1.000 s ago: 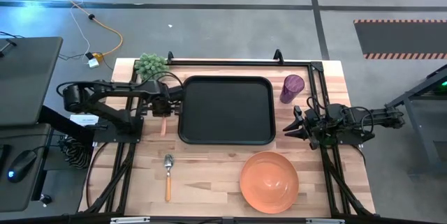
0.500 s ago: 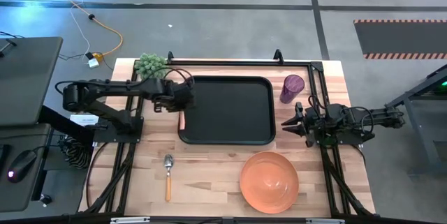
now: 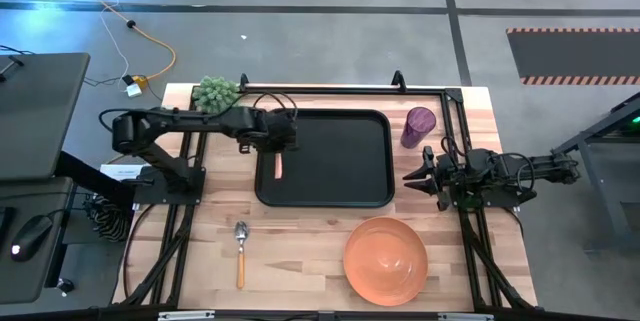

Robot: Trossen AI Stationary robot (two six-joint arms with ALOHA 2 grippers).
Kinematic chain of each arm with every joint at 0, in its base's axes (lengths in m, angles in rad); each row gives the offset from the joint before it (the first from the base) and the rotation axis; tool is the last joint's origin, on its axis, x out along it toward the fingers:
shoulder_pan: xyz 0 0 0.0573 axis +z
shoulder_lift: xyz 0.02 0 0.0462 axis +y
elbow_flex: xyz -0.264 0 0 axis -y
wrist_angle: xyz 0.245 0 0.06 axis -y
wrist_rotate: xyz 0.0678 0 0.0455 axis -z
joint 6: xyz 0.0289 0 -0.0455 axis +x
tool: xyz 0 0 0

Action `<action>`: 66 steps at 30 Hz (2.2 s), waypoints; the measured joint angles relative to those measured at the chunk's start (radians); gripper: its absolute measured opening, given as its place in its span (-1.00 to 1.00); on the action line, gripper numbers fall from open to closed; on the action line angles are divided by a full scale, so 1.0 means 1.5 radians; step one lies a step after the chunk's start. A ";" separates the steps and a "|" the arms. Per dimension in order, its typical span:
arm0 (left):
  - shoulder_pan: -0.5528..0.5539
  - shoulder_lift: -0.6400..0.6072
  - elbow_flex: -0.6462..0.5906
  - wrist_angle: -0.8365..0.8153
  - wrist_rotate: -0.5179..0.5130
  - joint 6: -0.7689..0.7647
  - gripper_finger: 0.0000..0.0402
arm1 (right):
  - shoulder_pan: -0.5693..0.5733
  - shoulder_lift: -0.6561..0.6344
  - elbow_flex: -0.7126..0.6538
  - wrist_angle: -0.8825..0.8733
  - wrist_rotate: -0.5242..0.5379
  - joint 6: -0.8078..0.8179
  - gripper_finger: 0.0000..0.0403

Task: Pick and place plate/cup/fork/spoon on tray
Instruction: Put the orange fork into the black tray

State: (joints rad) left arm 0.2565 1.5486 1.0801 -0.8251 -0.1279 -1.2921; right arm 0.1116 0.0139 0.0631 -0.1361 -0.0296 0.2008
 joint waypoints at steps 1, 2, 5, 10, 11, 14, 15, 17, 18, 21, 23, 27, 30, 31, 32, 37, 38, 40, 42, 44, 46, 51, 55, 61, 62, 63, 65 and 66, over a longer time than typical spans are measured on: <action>0.000 0.010 0.008 -0.001 0.002 0.002 -0.82 | 0.000 0.000 0.000 0.000 0.000 0.000 -0.61; -0.001 0.019 0.014 0.000 0.003 0.009 -0.82 | 0.000 0.000 0.000 0.000 0.000 0.000 -0.61; 0.001 0.043 0.025 -0.003 0.006 0.014 -0.82 | 0.000 0.000 0.000 0.000 0.000 0.000 -0.61; 0.010 0.073 0.025 -0.017 0.020 0.012 -0.82 | 0.000 0.000 0.000 -0.001 0.000 0.001 -0.61; 0.012 0.079 0.025 -0.016 0.025 0.012 -0.82 | 0.000 0.000 0.000 -0.001 0.000 0.001 -0.61; 0.012 0.096 0.025 -0.016 0.028 0.013 -0.82 | 0.000 0.000 0.000 -0.001 0.000 0.001 -0.61; 0.012 0.101 0.025 -0.016 0.028 0.013 -0.82 | 0.000 0.000 0.000 -0.001 0.000 0.001 -0.61; 0.012 0.111 0.025 -0.015 0.028 0.013 -0.82 | 0.000 0.000 0.000 -0.001 0.000 0.002 -0.61; 0.012 0.114 0.025 -0.016 0.028 0.012 -0.82 | 0.000 0.000 0.000 -0.001 0.000 0.002 -0.61; 0.013 0.127 0.025 -0.015 0.028 0.008 -0.82 | 0.000 0.000 0.000 -0.001 0.000 0.002 -0.61; 0.016 0.135 0.025 -0.014 0.029 0.008 -0.82 | 0.000 0.000 0.000 -0.001 0.000 0.002 -0.61; 0.017 0.157 0.025 -0.015 0.035 0.008 -0.82 | 0.000 0.000 0.000 -0.001 0.000 0.002 -0.61; 0.016 0.167 0.025 -0.015 0.045 0.008 -0.82 | 0.000 0.000 0.000 -0.001 0.000 0.002 -0.61; 0.016 0.171 0.025 -0.013 0.046 0.009 -0.82 | 0.000 0.000 0.000 -0.001 0.000 0.002 -0.61; 0.016 0.175 0.025 -0.013 0.046 0.008 -0.82 | 0.000 0.000 0.000 -0.001 0.000 0.001 -0.61; 0.016 0.174 0.025 -0.011 0.048 0.008 -0.80 | 0.000 0.000 0.000 -0.001 0.000 0.000 -0.61; 0.016 0.174 0.025 -0.012 0.048 0.008 -0.79 | 0.000 0.000 0.000 -0.001 0.000 0.000 -0.61; 0.016 0.174 0.025 -0.012 0.048 0.007 -0.76 | 0.000 0.000 0.000 -0.001 0.000 0.000 -0.61; 0.017 0.174 0.025 -0.012 0.048 0.007 -0.73 | 0.000 0.000 0.000 -0.001 0.000 0.000 -0.61; 0.016 0.174 0.025 -0.012 0.048 0.007 -0.71 | 0.000 0.000 0.000 -0.001 0.000 0.000 -0.61; 0.016 0.174 0.025 -0.012 0.048 0.007 -0.70 | 0.000 0.000 0.000 -0.001 0.000 0.000 -0.61; 0.016 0.174 0.025 -0.012 0.055 0.007 -0.70 | 0.000 0.000 0.000 -0.001 0.000 0.000 -0.61; 0.016 0.174 0.025 -0.012 0.056 0.008 -0.70 | 0.000 0.000 0.000 -0.001 0.000 0.000 -0.61; 0.018 0.174 0.025 -0.013 0.056 0.026 -0.70 | 0.000 0.000 0.000 -0.001 0.000 0.000 -0.61; 0.018 0.174 0.025 -0.013 0.056 0.026 -0.70 | 0.000 0.000 0.000 -0.001 0.000 0.000 -0.61; 0.018 0.174 0.025 -0.013 0.056 0.026 -0.70 | 0.000 0.000 0.000 -0.001 0.000 0.000 -0.61; 0.018 0.174 0.025 -0.013 0.056 0.026 -0.70 | 0.000 0.000 0.000 -0.001 0.000 0.000 -0.61; 0.018 0.174 0.025 -0.013 0.056 0.026 -0.70 | 0.000 0.000 0.000 -0.001 0.000 0.000 -0.61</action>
State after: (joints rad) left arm 0.2829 1.8091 1.1183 -0.8447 -0.0433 -1.2526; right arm 0.1120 0.0139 0.0631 -0.1379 -0.0299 0.2008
